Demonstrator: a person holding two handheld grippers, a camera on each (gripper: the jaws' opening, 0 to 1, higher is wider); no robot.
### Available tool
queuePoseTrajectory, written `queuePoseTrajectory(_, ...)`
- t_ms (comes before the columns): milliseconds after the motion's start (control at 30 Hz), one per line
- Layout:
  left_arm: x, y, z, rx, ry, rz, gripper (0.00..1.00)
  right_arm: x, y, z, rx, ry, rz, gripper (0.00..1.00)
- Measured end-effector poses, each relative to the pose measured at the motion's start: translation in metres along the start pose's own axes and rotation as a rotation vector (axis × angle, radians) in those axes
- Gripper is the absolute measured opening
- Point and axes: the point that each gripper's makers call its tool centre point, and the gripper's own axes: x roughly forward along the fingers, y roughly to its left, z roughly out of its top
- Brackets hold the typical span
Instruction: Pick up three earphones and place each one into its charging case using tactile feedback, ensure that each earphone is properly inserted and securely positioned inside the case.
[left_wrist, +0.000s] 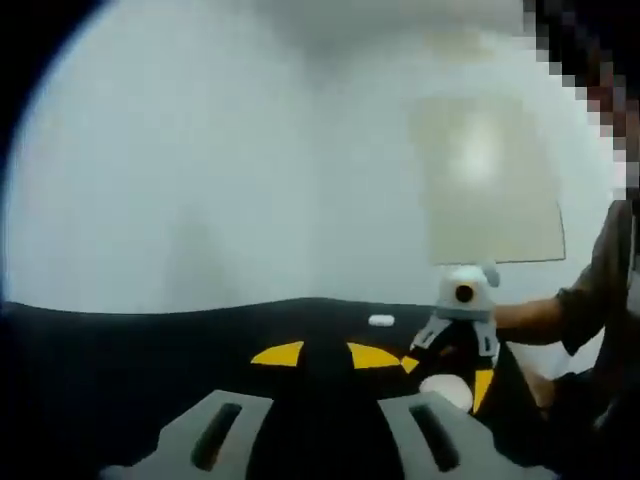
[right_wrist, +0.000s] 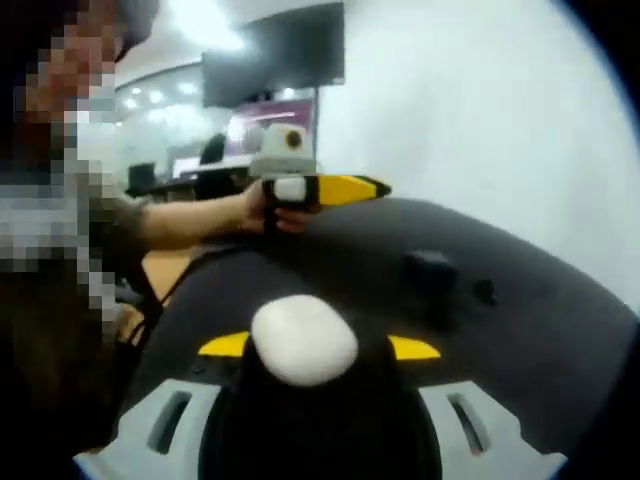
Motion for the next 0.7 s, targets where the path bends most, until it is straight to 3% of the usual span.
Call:
queuePoseTrajectory(167, 0.001, 0.012, -0.005, 0.019, 0.036, 0.062, 0.07, 0.003, 0.001, 0.001, -0.011, -0.004, -0.001, 0.48)
queuePoseTrajectory(267, 0.001, 0.005, -0.007, -0.009, 0.05, 0.015, 0.0, 0.006, 0.001, 0.003, -0.017, -0.003, 0.009, 0.47)
queuePoseTrajectory(367, 0.002, 0.013, -0.02, 0.132, 0.136, 0.075, 0.0, 0.007, 0.005, 0.002, -0.011, 0.022, -0.013, 0.42)
queuePoseTrajectory(467, 0.006, 0.012, -0.021, 0.272, 0.147, 0.099, 0.0, 0.003, 0.003, 0.003, -0.021, 0.037, -0.097, 0.41)
queuePoseTrajectory(533, 0.009, 0.008, -0.015, 0.348, 0.1, 0.104, 0.12, -0.001, 0.003, 0.007, -0.077, 0.012, -0.159, 0.41)
queuePoseTrajectory(600, 0.009, 0.005, -0.014, 0.348, 0.075, 0.099, 0.26, -0.006, 0.003, 0.008, -0.119, 0.004, -0.231, 0.41)
queuePoseTrajectory(700, 0.009, 0.008, -0.014, 0.335, 0.078, 0.106, 0.29, -0.018, -0.002, 0.01, -0.18, 0.01, -0.324, 0.41)
